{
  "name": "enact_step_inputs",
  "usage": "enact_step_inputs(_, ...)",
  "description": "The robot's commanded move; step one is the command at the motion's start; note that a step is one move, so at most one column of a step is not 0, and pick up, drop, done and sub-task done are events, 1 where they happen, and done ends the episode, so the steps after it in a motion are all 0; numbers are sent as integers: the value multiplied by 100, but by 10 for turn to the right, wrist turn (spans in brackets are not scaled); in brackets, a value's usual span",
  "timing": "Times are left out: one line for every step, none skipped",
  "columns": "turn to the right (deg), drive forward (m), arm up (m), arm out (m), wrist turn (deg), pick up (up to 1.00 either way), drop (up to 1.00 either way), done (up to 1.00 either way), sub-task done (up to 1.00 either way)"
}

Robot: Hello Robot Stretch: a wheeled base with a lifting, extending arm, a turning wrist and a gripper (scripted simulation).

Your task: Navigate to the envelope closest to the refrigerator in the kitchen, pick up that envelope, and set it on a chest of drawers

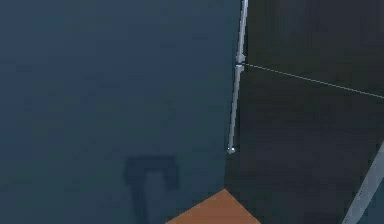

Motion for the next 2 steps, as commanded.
enact_step_inputs(0,0,6,0,0,0,0,0,0)
enact_step_inputs(0,0,0,44,0,0,0,0,0)
